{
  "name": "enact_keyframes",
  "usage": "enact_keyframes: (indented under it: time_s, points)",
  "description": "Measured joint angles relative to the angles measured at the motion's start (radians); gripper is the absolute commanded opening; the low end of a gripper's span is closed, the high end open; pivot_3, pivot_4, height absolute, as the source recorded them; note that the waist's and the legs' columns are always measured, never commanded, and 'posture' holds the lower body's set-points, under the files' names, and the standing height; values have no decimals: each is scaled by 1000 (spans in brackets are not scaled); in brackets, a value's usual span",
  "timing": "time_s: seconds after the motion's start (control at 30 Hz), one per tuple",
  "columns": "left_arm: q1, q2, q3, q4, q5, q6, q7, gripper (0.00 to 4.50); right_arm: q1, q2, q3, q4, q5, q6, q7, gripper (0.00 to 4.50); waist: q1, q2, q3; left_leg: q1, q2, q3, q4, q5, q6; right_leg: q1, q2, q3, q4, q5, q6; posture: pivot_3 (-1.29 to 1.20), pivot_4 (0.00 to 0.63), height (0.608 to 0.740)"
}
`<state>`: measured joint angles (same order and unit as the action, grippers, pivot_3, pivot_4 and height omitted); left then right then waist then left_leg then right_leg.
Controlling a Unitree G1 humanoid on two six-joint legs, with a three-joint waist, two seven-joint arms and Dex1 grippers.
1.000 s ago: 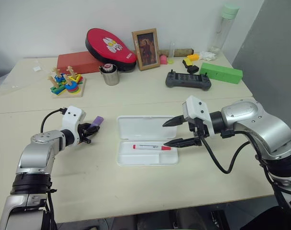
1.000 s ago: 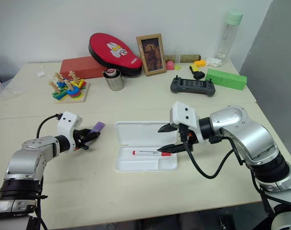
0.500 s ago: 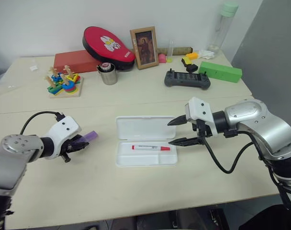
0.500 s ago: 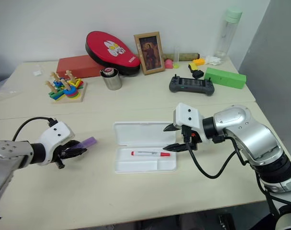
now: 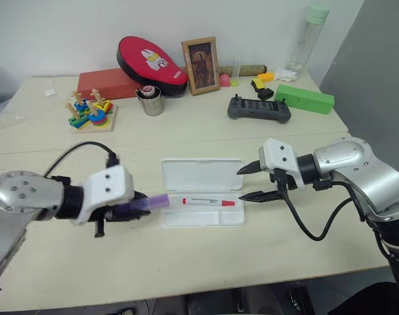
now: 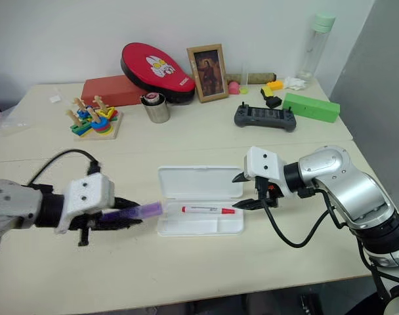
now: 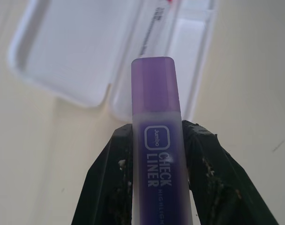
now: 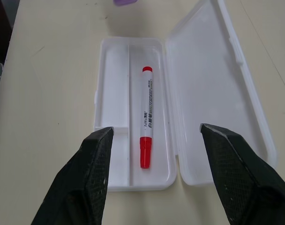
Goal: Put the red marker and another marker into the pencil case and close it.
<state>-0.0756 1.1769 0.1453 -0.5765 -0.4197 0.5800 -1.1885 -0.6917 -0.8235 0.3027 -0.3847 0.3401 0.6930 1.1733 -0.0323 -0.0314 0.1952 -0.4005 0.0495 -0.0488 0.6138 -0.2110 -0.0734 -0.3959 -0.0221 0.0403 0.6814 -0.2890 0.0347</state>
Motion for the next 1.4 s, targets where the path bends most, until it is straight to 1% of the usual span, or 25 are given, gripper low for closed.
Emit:
enact_keyframes:
  time_s: [0.1, 0.13, 0.27, 0.33, 0.5, 0.97, 1.0, 1.03, 1.17, 1.2, 1.23, 1.33, 1.37, 1.4]
  points:
    - [-85, -53, -93, 16, 22, -22, 21, 1209, 2, 4, 0, 0, -3, 1, -1, 3095, 0, 0, 0, 0, 0, -1, 0, 0, 0, 0, 1, 0, 0, 0, 0, 0, 150, 740]
    - [-98, -63, -107, 19, 28, -22, 24, 1209, 2, 5, 0, 0, -4, 2, -1, 3095, 1, 0, 0, 0, 0, -1, 0, 0, 0, 1, 1, 0, 0, 0, 0, 0, 150, 740]
    - [-172, -144, -253, 39, 90, -42, 51, 1209, 3, 10, 0, 0, -5, 3, -1, 3095, 1, 0, 0, 0, 0, 0, 1, 0, 0, 1, 1, 0, 0, 0, 0, 0, 150, 740]
    - [-201, -180, -301, 57, 109, -41, 66, 1209, 3, 13, 0, 0, -6, 4, -1, 3095, 0, 0, 0, 0, 0, -1, 1, 0, 0, 0, 1, 0, 0, 0, 0, 0, 150, 740]
    - [-249, -212, -359, 78, 122, -41, 56, 1209, 3, 14, 0, 0, -7, 5, -1, 3095, 0, 0, 0, 0, 0, -1, 1, 0, 0, 1, 1, 1, 0, 0, 0, 0, 150, 740]
    - [-280, -278, -457, 142, 202, -66, 65, 1209, 3, 16, 0, -2, -6, 15, -6, 3095, 0, 0, 0, 0, 0, -1, 3, 0, 0, 1, 1, 0, 1, 0, 0, 0, 150, 740]
    - [-282, -283, -459, 143, 205, -68, 65, 1909, 3, 16, 0, -2, -6, 15, -7, 3095, 0, 0, 0, 0, 0, -1, 4, 0, 0, 1, 1, 0, 1, 0, 0, 0, 150, 740]
    - [-284, -286, -460, 145, 208, -72, 65, 1994, 3, 16, 0, -2, -6, 16, -8, 3095, 0, 0, 0, 0, 0, -1, 4, 0, 0, 1, 1, 0, 1, 0, 0, 0, 150, 740]
    - [-285, -299, -461, 155, 220, -87, 65, 2773, 3, 17, 0, -2, -5, 19, -14, 3095, 0, 0, 0, 0, 0, -1, 4, 0, 0, 1, 1, 0, 1, 0, 0, 0, 150, 740]
    - [-285, -299, -461, 155, 220, -87, 64, 3047, 3, 16, 0, -2, -5, 19, -15, 3095, 0, 0, 0, 0, 0, -1, 5, 0, 0, 1, 1, 0, 1, 0, 0, 0, 150, 740]
    - [-285, -299, -461, 155, 220, -87, 64, 3181, 3, 16, 0, -2, -5, 20, -15, 3095, 0, 0, 0, 0, 0, -1, 5, 0, 0, 1, 1, 0, 1, 0, 0, 0, 150, 740]
    - [-285, -299, -461, 155, 220, -87, 63, 3883, 3, 16, 0, -2, -5, 22, -16, 3095, 0, 0, 0, 0, 0, -1, 5, 0, 0, 2, 1, 0, 1, 0, 1, 0, 150, 740]
    - [-285, -299, -461, 155, 219, -87, 63, 4017, 3, 16, 0, -2, -5, 22, -17, 3095, 0, 0, 0, 0, 0, -2, 6, 0, 0, 2, 1, 0, 1, 0, 1, 0, 150, 740]
    - [-285, -299, -460, 154, 219, -87, 63, 4257, 3, 16, 0, -2, -5, 23, -17, 3095, 0, 0, 0, 0, 0, -2, 6, 0, 0, 2, 1, 0, 1, 0, 1, 0, 150, 740]
